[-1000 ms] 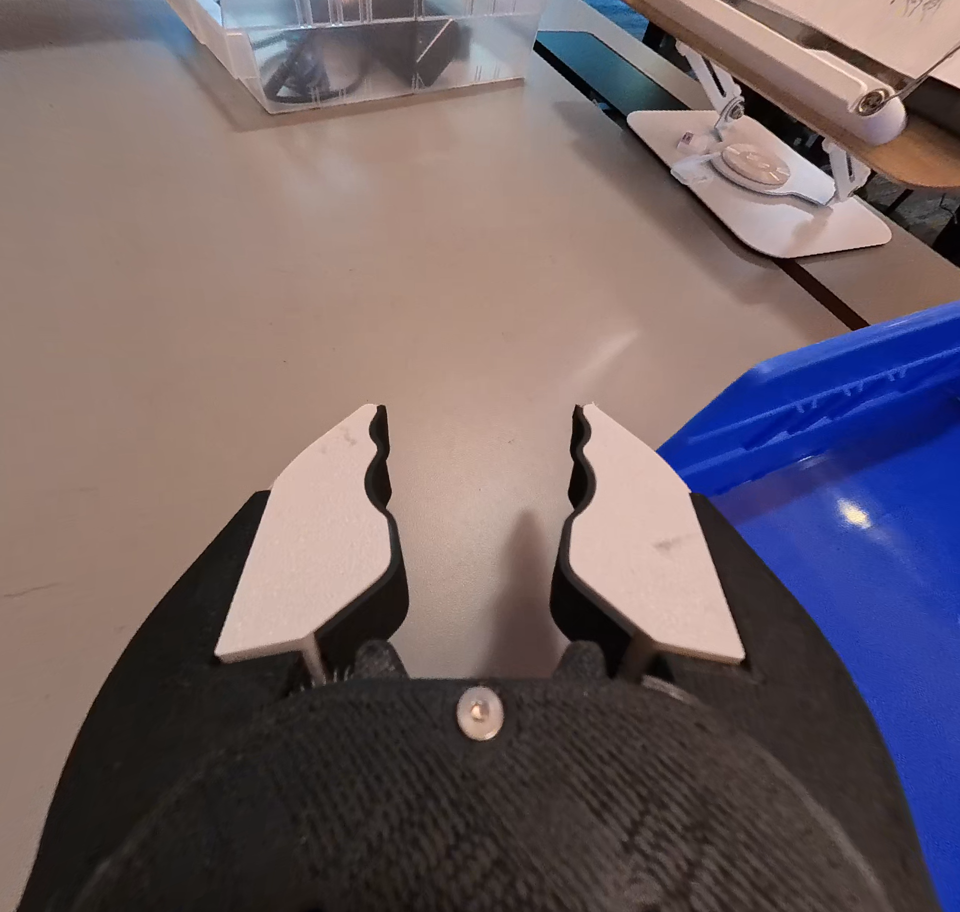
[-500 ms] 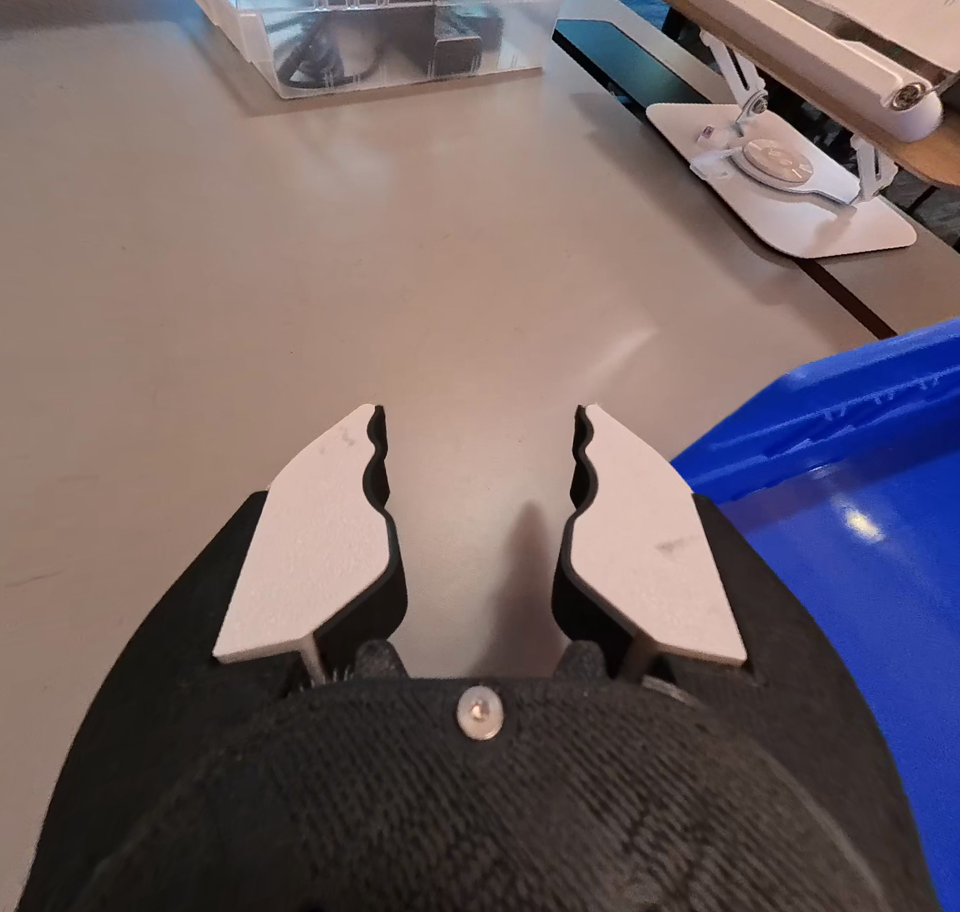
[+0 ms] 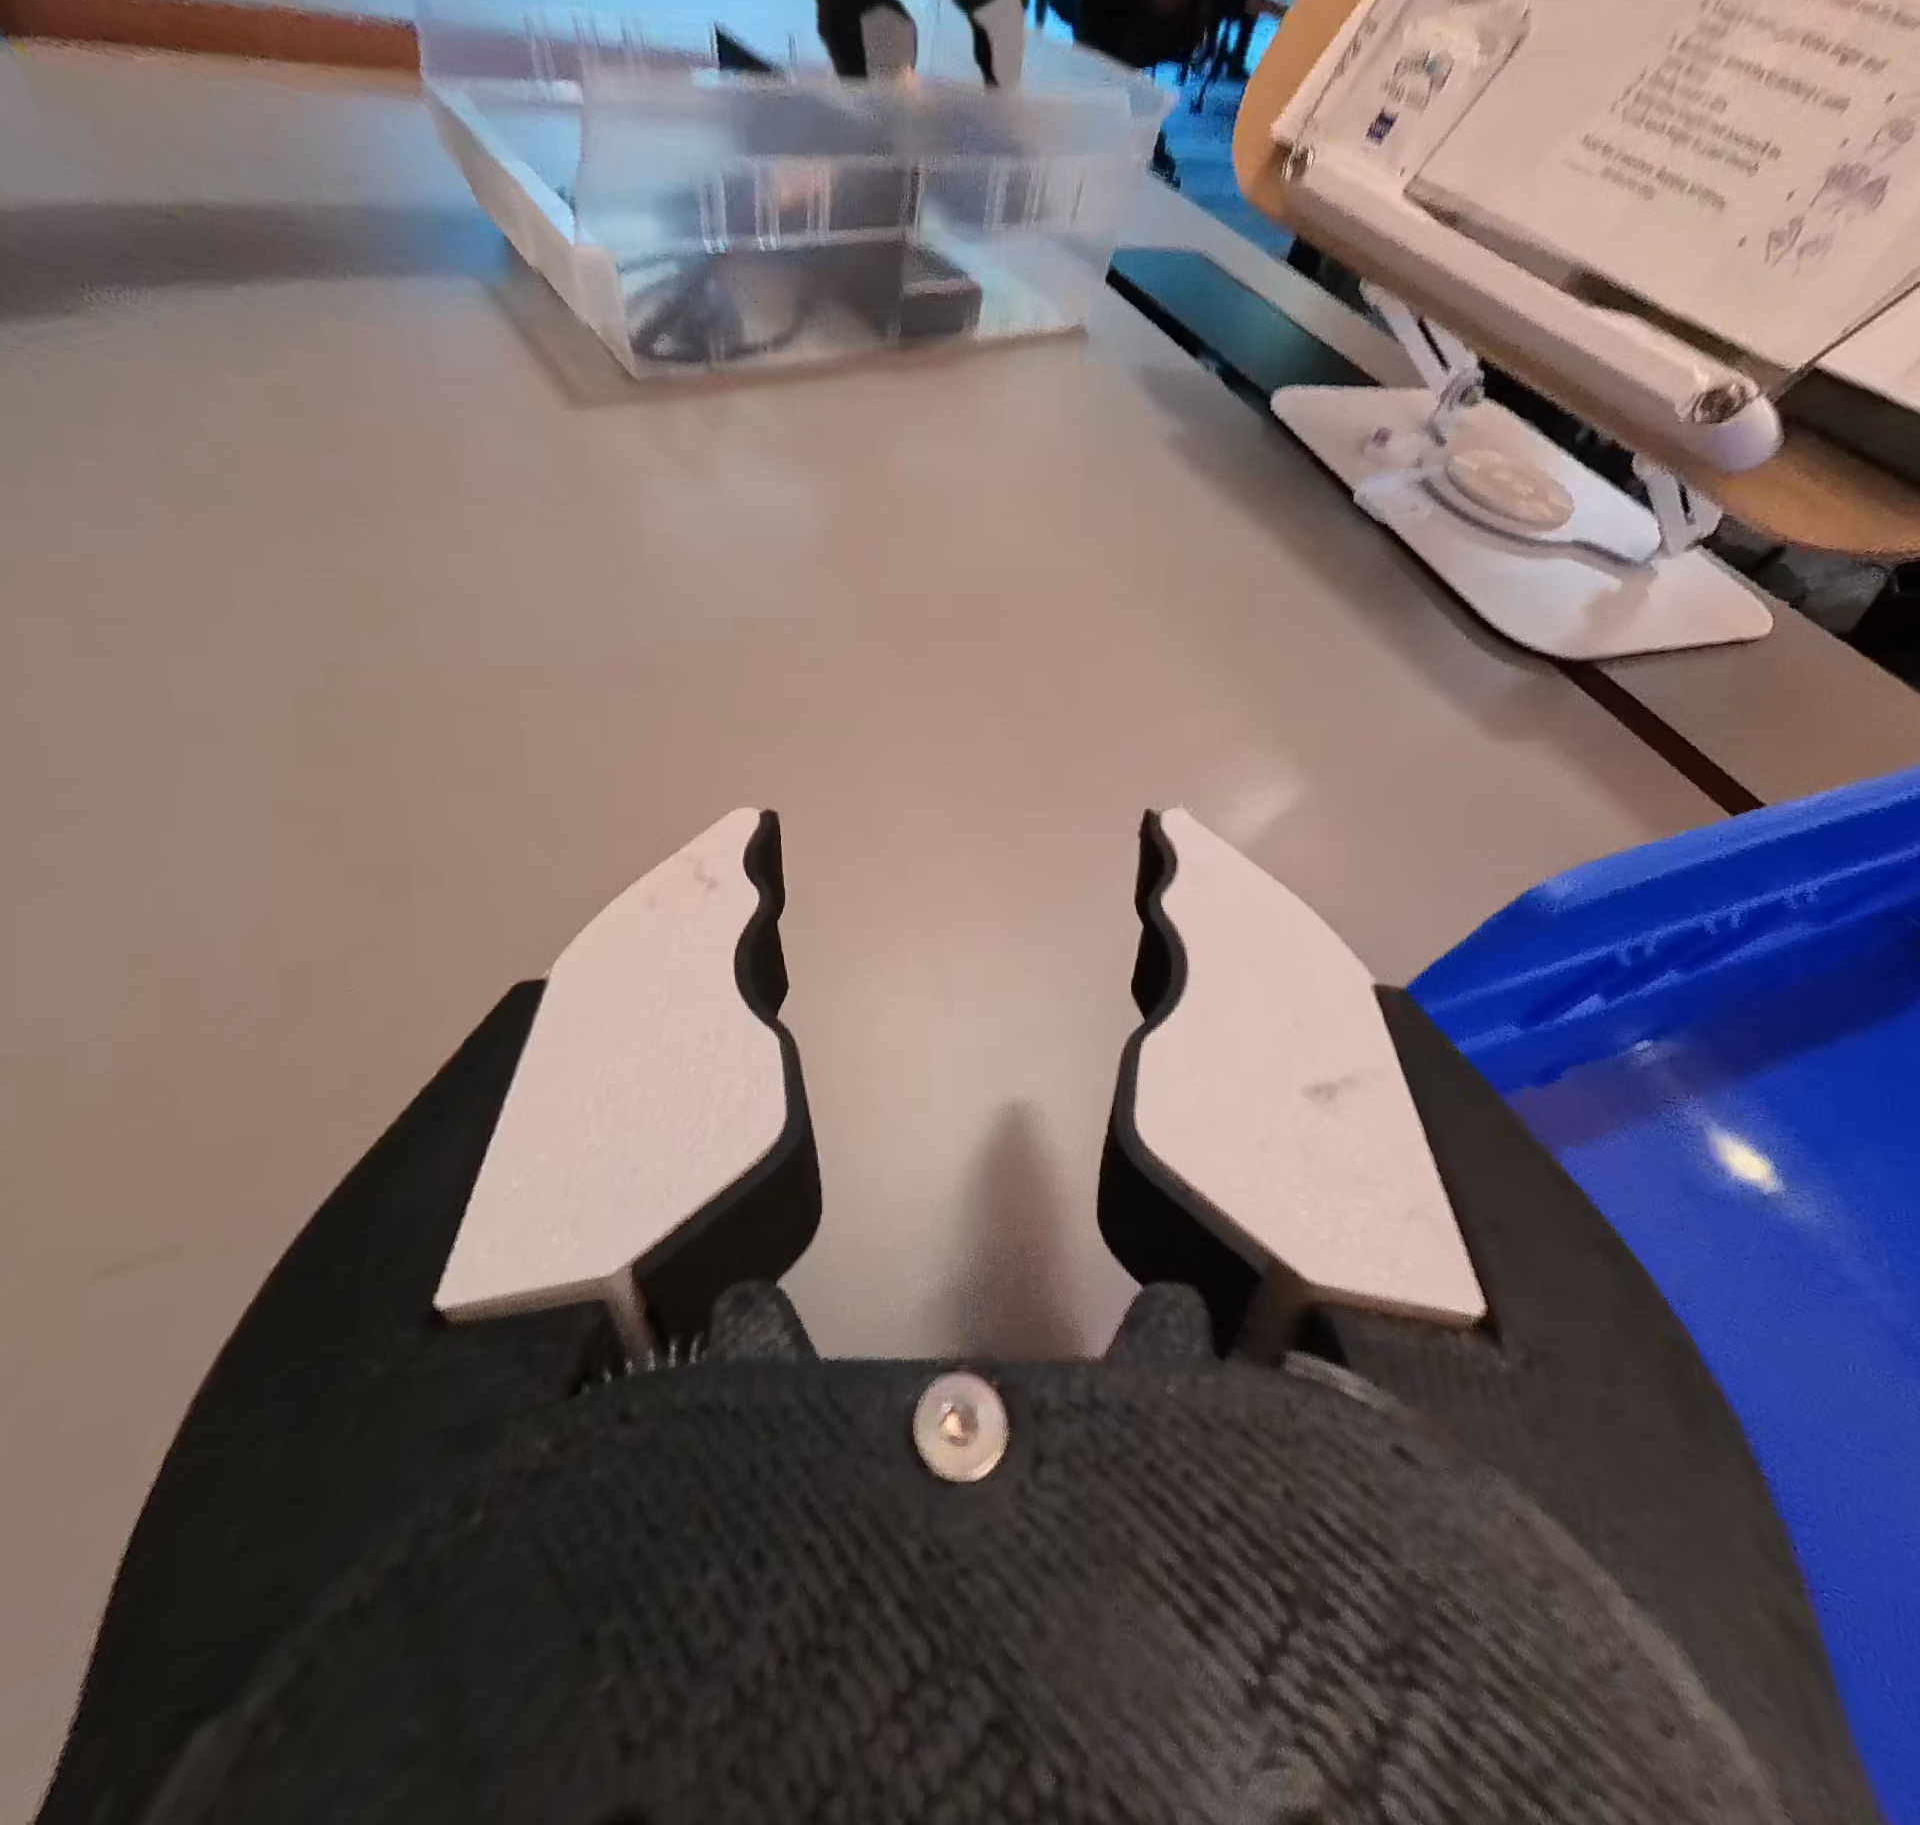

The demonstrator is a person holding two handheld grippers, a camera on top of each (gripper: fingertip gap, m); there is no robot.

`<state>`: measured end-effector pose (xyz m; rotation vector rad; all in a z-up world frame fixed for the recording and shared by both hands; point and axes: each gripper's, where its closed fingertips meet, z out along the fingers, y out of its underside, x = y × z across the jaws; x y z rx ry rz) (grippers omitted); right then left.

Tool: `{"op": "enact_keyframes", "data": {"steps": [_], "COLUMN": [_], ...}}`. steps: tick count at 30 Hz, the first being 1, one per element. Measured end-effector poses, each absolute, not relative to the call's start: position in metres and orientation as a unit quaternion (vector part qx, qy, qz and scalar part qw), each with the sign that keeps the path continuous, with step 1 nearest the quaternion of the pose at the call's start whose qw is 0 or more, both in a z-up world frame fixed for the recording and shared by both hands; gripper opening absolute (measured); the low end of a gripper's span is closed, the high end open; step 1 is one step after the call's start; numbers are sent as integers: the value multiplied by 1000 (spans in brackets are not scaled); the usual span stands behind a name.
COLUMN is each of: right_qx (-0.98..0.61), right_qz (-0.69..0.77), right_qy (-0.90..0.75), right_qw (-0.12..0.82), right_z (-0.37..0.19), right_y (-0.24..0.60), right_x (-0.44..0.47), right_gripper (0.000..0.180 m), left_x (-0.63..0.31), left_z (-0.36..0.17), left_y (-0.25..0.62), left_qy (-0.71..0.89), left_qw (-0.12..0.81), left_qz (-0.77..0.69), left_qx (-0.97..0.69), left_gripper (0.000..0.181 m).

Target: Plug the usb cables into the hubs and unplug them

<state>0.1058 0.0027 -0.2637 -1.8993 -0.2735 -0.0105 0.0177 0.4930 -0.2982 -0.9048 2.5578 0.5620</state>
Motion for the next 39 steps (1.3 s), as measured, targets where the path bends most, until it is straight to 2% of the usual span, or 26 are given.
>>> {"op": "enact_keyframes", "data": {"steps": [5, 9, 14, 18, 20, 21, 22, 25, 28, 29, 32, 33, 35, 37, 39], "right_qx": [-754, -722, -681, -677, -681, -679, -674, -674, -656, -648, -624, -619, -622, -620, -620], "right_qz": [11, 17, 61, 91, 74, 71, 67, 83, 61, 59, 43, 20, -40, -98, -137], "right_qy": [-81, -42, 29, -1, -4, -15, -21, -4, -11, -10, -10, -20, -49, -91, -125], "right_qw": [652, 691, 729, 730, 729, 730, 735, 734, 752, 759, 780, 785, 780, 773, 763], "right_z": [-226, -203, -182, -180, -181, -181, -180, -174, -163, -160, -149, -147, -148, -149, -152], "right_y": [16, 31, 44, 46, 44, 42, 40, 37, 30, 27, 16, 13, 10, 11, 14], "right_x": [95, 79, 60, 39, 40, 39, 38, 41, 46, 48, 58, 60, 60, 53, 43], "right_gripper": [64, 69, 76, 73, 62, 39, 30, 28, 28, 28, 28, 28, 28, 28, 28], "left_x": [17, 17, 23, 35, 41, 43, 45, 49, 50, 49, 44, 43, 45, 51, 57], "left_z": [-204, -130, -144, -173, -181, -182, -180, -176, -170, -163, -157, -160, -168, -172, -176], "left_y": [458, 357, 205, 115, 90, 81, 74, 70, 63, 66, 74, 73, 61, 48, 40], "left_qy": [845, 771, 742, 732, 723, 714, 704, 680, 677, 669, 616, 579, 482, 387, 318], "left_qw": [363, 536, 627, 659, 673, 684, 695, 718, 725, 723, 636, 566, 367, 177, 55], "left_qz": [248, 254, 180, 143, 136, 134, 134, 134, 22, -27, -273, -379, -572, -690, -742], "left_qx": [-305, -230, -152, -96, -74, -67, -60, -69, -124, -172, -376, -448, -553, -585, -587], "left_gripper": [56, 56, 56, 55, 56, 56, 56, 58, 65, 77, 88, 91, 97, 102, 102]}}
